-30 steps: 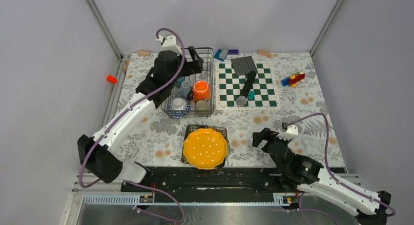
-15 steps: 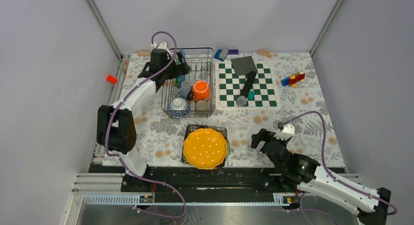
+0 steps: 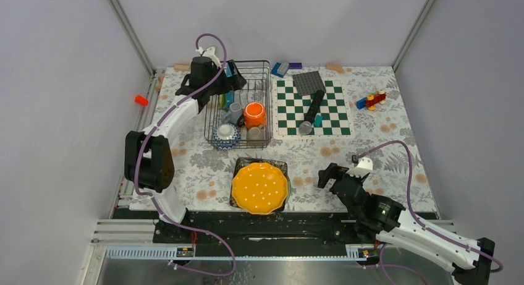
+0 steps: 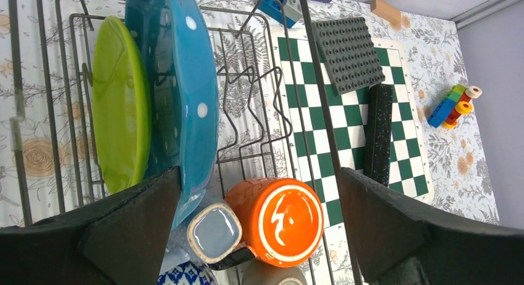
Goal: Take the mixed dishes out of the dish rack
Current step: Pick up the plate from the dish rack.
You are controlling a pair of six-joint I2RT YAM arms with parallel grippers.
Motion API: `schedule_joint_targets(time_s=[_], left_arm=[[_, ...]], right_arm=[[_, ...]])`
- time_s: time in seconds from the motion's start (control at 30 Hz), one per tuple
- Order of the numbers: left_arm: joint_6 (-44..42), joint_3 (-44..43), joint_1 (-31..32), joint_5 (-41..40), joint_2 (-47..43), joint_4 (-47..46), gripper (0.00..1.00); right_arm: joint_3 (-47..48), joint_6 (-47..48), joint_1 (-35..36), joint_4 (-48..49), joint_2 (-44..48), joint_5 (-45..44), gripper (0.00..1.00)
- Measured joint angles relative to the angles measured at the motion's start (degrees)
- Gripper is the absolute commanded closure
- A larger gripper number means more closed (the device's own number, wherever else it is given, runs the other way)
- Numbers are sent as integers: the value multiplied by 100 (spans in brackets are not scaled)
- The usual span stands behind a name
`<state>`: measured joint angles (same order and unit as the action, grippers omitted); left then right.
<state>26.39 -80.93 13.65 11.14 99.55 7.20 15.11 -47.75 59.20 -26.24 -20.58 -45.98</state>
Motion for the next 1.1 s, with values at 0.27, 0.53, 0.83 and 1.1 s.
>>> schedule_joint_targets(time_s=[0.27, 0.53, 0.83, 1.1], left_arm=[[-94, -264, -20, 170, 310, 42, 1], [-293, -442, 2, -37, 669, 415, 37], [-398, -656, 9, -647, 863, 809, 73], [-636, -802, 55, -962, 863, 981, 100]], right_arm=[[0, 20, 0, 2, 24, 0, 1], [0, 20, 0, 44, 74, -2, 1], [0, 35, 0, 46, 26, -33, 1], [0, 37, 0, 48, -20, -94, 1]])
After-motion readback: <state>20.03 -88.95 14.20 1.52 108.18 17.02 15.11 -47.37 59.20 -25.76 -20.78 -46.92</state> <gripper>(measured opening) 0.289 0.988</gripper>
